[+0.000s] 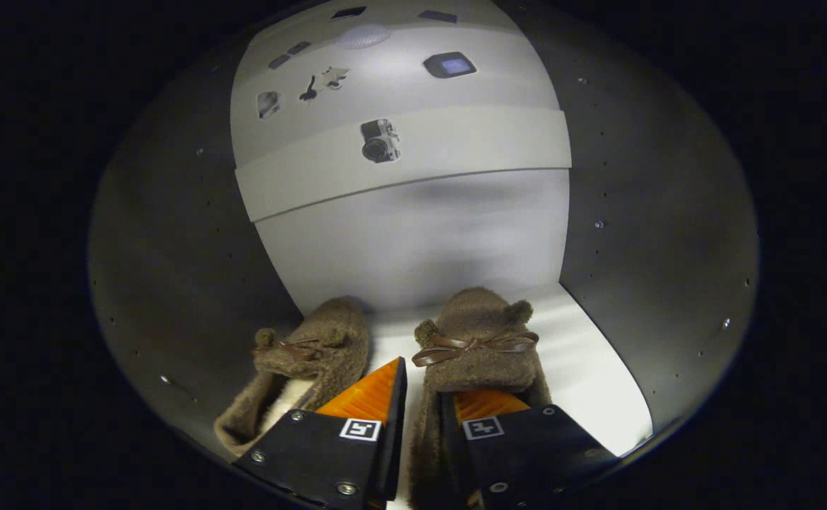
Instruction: Open the shoe cabinet door, grab the shoes and put them into the shoe cabinet, then close the shoe cabinet door.
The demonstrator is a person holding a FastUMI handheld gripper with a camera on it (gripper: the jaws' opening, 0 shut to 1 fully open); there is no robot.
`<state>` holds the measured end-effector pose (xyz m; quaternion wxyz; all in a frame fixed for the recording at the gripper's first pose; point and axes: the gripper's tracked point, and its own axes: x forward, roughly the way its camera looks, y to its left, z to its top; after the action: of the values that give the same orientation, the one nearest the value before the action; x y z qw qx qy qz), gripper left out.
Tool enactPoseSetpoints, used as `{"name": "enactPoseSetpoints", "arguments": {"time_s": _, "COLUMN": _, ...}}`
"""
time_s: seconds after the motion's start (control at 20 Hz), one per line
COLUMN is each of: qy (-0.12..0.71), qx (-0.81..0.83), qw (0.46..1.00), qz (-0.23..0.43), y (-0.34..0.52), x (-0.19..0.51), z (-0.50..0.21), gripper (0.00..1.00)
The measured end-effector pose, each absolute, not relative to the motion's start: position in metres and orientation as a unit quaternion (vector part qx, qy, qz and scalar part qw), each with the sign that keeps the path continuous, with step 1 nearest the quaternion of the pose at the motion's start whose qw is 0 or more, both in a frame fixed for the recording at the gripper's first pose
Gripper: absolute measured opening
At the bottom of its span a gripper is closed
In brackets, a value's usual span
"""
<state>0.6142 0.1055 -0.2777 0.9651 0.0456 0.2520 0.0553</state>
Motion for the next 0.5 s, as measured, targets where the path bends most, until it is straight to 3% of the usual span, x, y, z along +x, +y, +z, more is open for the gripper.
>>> {"name": "enactPoseSetpoints", "arguments": {"time_s": 0.15, "qy": 0.257, "qx": 0.062, "qw": 0.963, "qz": 0.054, "y": 0.106, "x": 0.594, "z": -0.265, "gripper": 0.46}}
{"name": "enactPoseSetpoints", "arguments": {"time_s": 0.35, "qy": 0.228, "qx": 0.029, "qw": 0.973, "qz": 0.017, "y": 0.09, "x": 0.559, "z": -0.242, "gripper": 0.56}}
{"name": "enactPoseSetpoints", "arguments": {"time_s": 0.5, "qy": 0.197, "qx": 0.014, "qw": 0.98, "qz": 0.003, "y": 0.086, "x": 0.525, "z": -0.218, "gripper": 0.69}}
